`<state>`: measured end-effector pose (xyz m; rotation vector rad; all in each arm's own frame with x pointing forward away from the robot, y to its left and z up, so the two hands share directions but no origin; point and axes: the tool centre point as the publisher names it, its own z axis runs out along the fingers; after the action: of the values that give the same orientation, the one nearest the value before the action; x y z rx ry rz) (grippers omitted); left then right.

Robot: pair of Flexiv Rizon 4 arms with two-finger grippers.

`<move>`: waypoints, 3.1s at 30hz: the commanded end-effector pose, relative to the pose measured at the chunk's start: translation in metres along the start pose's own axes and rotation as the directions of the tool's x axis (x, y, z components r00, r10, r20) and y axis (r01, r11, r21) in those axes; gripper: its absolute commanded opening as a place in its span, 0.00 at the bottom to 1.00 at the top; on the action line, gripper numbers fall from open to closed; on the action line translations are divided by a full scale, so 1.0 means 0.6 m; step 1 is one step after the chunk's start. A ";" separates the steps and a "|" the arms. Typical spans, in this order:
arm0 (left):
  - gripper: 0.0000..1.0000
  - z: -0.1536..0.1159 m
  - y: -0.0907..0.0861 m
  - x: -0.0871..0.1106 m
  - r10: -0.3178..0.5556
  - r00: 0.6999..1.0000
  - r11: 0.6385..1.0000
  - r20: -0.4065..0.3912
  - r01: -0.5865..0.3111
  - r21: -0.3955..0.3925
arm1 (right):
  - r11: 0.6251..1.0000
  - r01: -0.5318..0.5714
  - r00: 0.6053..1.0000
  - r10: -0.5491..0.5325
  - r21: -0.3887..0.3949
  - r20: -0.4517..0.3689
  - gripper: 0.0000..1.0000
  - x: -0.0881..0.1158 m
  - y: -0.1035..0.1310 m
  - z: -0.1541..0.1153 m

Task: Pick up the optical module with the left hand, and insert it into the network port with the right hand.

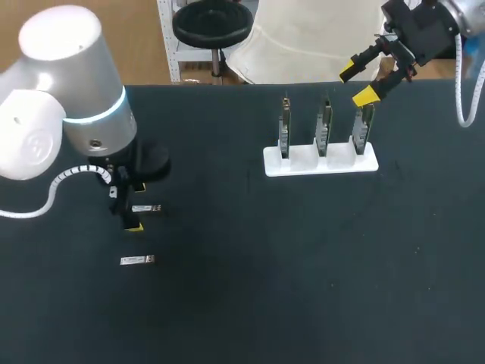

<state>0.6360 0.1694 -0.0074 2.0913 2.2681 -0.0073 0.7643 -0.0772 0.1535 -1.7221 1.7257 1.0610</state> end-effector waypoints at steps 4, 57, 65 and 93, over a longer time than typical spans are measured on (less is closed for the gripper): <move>1.00 0.013 0.000 0.004 -0.008 1.000 1.000 -0.019 0.008 0.013 | 1.000 0.001 1.000 -0.001 0.002 0.001 1.00 0.000 0.001 0.001; 0.00 0.000 0.043 -0.043 -0.068 0.997 0.997 0.044 0.068 -0.018 | 1.000 0.001 1.000 -0.001 0.002 0.001 1.00 0.000 0.001 0.001; 0.00 -0.082 0.123 -0.080 -0.272 0.893 0.952 0.357 0.304 -0.036 | 1.000 0.001 1.000 -0.001 0.002 0.001 1.00 0.000 0.001 0.001; 0.00 -0.360 0.258 -0.387 -0.059 0.285 0.971 0.957 0.238 -0.011 | 1.000 0.001 1.000 -0.001 0.002 0.001 1.00 0.000 0.001 0.001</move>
<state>0.7966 -0.0297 0.2277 1.2109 1.8074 -0.6765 0.7643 -0.0772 0.1535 -1.7221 1.7257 1.0610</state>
